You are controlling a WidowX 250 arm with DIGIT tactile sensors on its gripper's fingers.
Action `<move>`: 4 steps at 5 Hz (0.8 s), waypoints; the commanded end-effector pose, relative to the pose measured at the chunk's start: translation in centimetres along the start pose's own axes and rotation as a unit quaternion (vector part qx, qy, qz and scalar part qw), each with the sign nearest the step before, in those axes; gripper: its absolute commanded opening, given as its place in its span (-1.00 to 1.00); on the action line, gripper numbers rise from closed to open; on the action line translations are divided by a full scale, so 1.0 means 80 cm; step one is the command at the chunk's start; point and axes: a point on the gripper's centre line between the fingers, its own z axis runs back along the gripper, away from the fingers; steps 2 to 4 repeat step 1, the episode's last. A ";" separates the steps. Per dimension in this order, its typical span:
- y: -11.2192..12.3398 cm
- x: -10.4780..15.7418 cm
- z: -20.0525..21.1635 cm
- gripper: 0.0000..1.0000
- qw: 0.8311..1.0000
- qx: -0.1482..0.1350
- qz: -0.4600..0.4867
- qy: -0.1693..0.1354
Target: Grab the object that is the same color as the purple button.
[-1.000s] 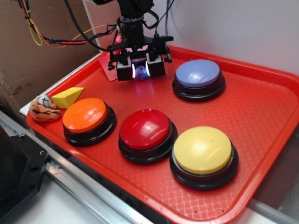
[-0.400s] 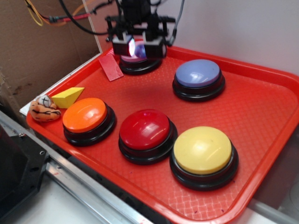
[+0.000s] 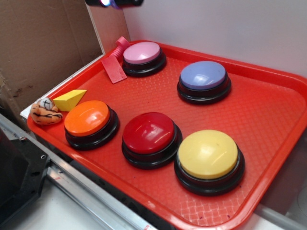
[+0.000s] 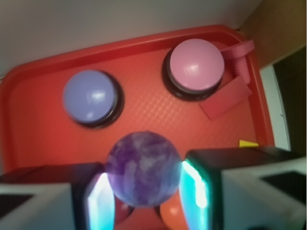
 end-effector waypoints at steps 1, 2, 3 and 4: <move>0.019 -0.025 0.060 -1.00 0.999 -0.002 0.024 -0.046; 0.019 -0.025 0.060 -1.00 0.999 -0.002 0.024 -0.046; 0.019 -0.025 0.060 -1.00 0.999 -0.002 0.024 -0.046; 0.019 -0.025 0.060 -1.00 0.999 -0.002 0.024 -0.046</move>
